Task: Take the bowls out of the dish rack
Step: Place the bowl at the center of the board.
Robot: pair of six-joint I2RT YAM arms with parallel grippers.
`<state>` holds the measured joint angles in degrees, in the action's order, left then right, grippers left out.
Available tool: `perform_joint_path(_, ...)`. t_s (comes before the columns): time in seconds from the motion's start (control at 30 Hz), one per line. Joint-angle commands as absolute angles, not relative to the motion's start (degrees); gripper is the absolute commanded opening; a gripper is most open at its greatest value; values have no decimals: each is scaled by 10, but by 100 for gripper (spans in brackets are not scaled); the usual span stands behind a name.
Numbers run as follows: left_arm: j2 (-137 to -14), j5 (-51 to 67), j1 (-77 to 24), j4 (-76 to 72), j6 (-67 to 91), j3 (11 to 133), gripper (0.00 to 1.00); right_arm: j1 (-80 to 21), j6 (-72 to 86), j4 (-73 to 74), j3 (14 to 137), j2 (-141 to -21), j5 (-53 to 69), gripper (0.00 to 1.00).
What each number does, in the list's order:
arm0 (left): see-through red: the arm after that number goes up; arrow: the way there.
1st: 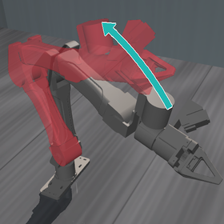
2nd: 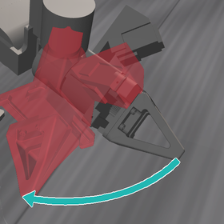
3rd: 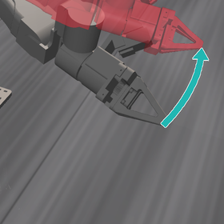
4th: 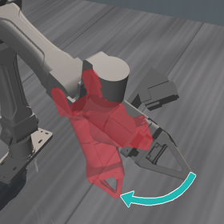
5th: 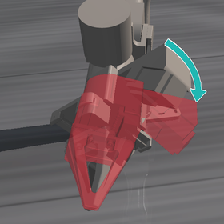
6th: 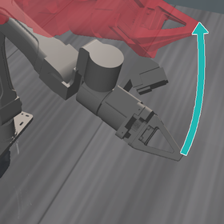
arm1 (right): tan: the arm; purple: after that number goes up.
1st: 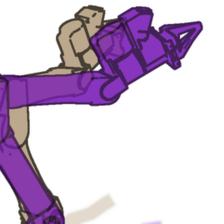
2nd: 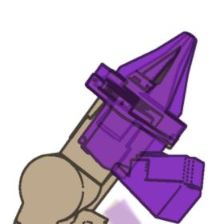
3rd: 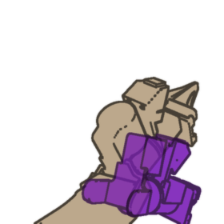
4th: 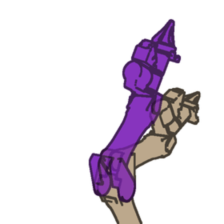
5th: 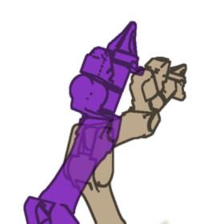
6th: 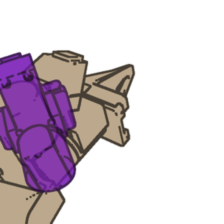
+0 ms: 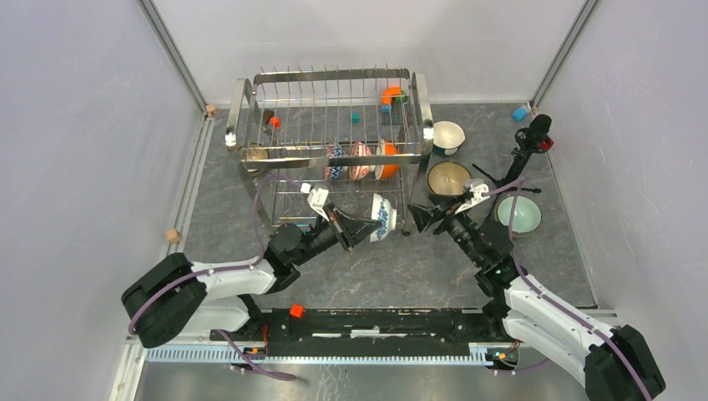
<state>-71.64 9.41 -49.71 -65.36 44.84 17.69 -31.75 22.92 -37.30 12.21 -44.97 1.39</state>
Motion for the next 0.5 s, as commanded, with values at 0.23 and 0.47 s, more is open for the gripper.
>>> perform_joint_path(0.23,-590,27,-540,-491,400,163,2,-316,194,-182,178,-352,57,80)
perform_joint_path(0.47,-484,7,-555,-379,414,139,2,-315,186,-3,218,-292,95,80)
